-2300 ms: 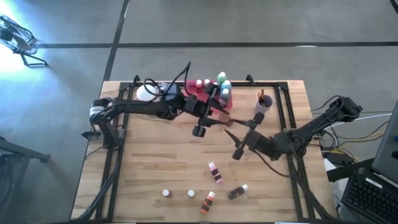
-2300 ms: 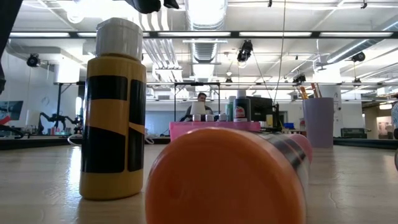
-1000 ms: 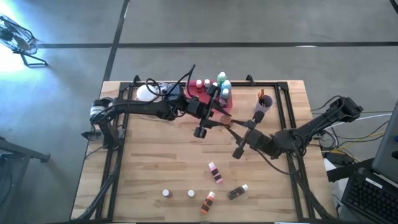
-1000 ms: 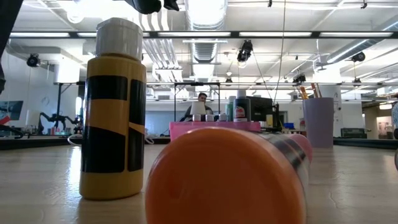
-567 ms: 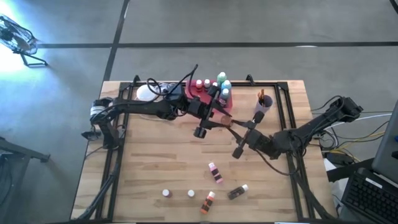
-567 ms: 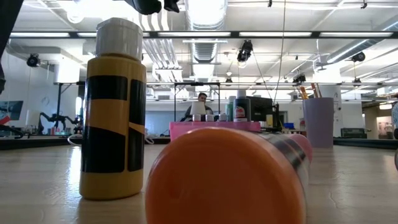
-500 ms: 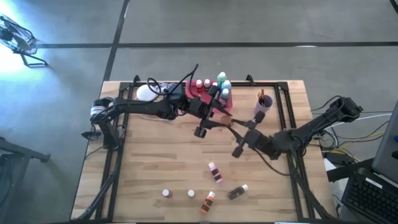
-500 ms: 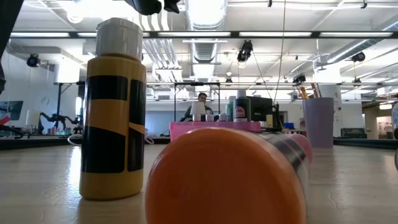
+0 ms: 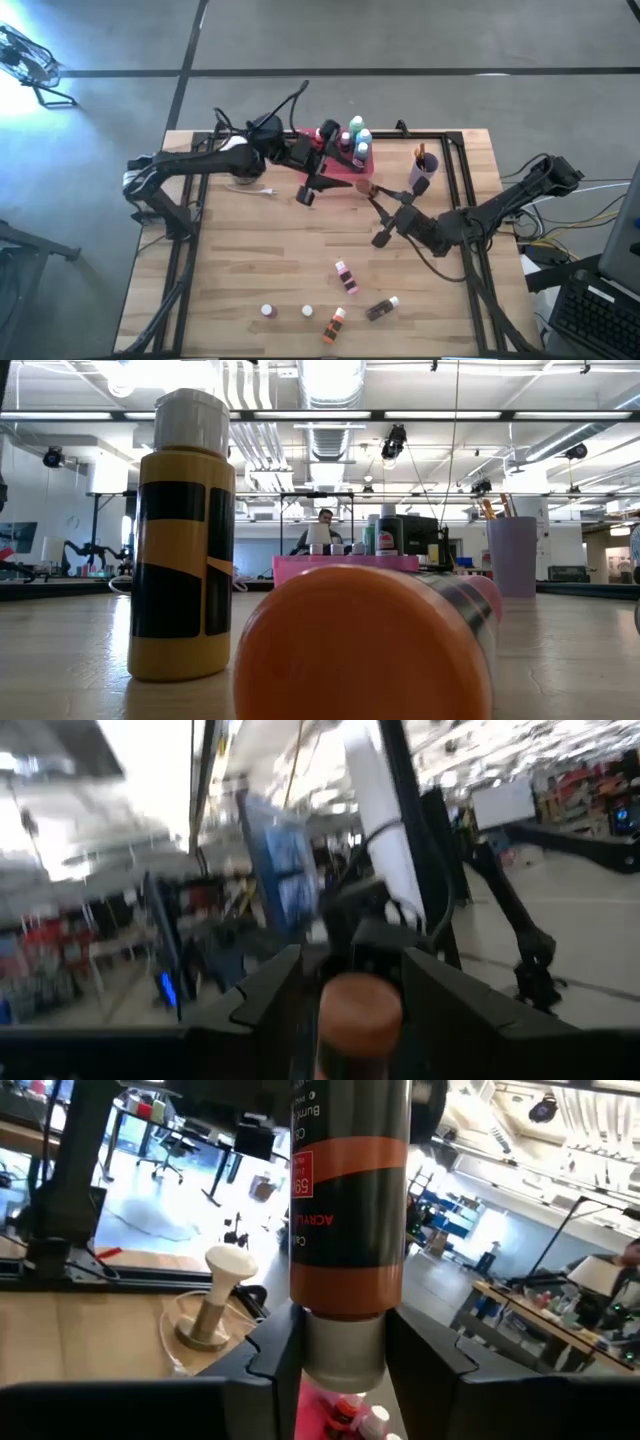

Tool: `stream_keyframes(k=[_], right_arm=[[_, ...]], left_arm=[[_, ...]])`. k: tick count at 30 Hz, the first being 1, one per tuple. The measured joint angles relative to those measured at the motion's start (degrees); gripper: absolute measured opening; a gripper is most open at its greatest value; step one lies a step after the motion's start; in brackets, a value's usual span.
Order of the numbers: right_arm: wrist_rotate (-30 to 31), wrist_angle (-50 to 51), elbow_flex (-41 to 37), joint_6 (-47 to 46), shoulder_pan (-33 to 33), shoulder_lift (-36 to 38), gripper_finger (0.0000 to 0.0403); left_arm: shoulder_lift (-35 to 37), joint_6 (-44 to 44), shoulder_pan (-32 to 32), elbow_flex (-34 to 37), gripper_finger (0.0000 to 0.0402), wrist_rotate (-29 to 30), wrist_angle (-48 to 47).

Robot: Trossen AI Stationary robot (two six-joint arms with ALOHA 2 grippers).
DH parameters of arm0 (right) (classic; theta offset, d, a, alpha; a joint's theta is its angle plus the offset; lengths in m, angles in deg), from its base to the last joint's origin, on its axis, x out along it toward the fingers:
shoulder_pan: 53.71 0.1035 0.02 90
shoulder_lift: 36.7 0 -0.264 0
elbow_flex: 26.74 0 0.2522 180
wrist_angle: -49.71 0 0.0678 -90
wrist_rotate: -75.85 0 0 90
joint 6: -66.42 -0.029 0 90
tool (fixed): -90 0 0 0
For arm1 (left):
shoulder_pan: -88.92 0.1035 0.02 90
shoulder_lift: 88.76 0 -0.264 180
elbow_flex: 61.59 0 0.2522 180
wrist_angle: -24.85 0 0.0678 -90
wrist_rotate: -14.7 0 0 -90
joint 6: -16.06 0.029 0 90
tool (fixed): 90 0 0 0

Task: Pick & Place Paint Supplies
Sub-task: Put the brown black paint bottle into the pink bin

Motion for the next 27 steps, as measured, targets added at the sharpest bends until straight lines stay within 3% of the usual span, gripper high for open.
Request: stream_keyframes(k=[5, 9, 13, 17, 27], right_arm=[[0.2, 6.0, 0.2, -3.7, 0.7, 0.0, 0.0117], [-0.9, 20.2, 1.7, -16.6, 1.0, 0.1, 0.0109], [-13.0, 44.1, 6.9, -38.6, 0.1, 0.0, 0.0109], [-21.5, 58.9, 10.3, -53.3, -0.4, -1.0, 0.0119], [-36.7, 68.3, 10.1, -66.4, -1.9, -1.7, 0.0108]], left_arm=[[4.4, 3.7, 1.5, 0.0, 0.0179, 0.4, -15.3], [6.0, 8.4, 1.9, 0.0, 0.0177, 1.7, -27.5], [5.5, 12.2, 1.4, 0.0, 0.0177, 1.9, -35.5], [3.6, 14.8, 0.8, 0.0, 0.0177, 4.3, -42.3], [-2.2, 11.8, -1.5, 0.0, 0.0177, 7.6, -47.8]])
